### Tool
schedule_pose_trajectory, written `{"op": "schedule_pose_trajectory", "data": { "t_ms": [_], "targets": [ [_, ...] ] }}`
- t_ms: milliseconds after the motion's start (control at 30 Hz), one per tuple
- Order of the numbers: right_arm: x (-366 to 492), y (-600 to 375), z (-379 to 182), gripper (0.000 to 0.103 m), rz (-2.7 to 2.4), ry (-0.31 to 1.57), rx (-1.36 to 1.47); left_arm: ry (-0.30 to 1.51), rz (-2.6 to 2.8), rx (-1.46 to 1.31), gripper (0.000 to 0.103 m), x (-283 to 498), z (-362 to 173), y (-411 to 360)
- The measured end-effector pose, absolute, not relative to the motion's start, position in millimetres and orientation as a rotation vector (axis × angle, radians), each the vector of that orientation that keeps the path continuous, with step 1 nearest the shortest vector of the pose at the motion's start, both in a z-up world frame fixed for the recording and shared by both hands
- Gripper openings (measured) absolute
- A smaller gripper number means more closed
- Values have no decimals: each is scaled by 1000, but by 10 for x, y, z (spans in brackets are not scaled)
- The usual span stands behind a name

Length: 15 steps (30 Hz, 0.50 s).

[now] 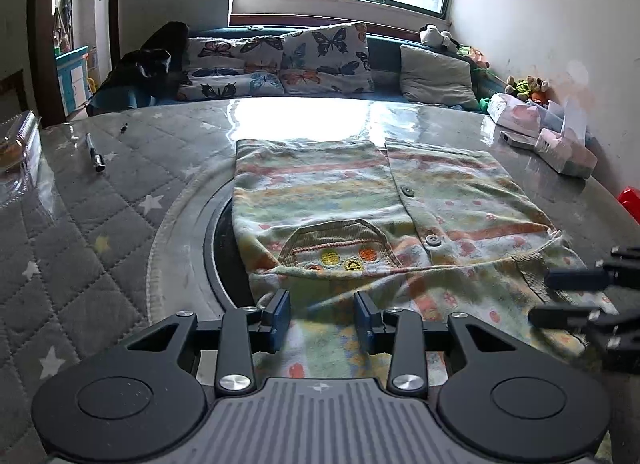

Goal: Fold clothes

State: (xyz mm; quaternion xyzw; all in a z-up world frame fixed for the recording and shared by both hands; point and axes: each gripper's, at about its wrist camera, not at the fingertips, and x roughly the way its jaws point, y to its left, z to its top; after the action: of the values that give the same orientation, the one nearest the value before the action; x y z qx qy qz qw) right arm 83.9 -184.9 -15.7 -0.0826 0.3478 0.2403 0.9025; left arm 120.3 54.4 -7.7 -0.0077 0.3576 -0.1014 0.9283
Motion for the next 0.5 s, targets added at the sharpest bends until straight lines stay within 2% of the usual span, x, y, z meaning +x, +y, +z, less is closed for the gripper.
{"op": "schedule_pose_trajectory", "data": {
  "t_ms": [500],
  "targets": [
    [429,-1959,-137,54,487,693,-234,759,-304,-65,59,299,192,304]
  ]
}}
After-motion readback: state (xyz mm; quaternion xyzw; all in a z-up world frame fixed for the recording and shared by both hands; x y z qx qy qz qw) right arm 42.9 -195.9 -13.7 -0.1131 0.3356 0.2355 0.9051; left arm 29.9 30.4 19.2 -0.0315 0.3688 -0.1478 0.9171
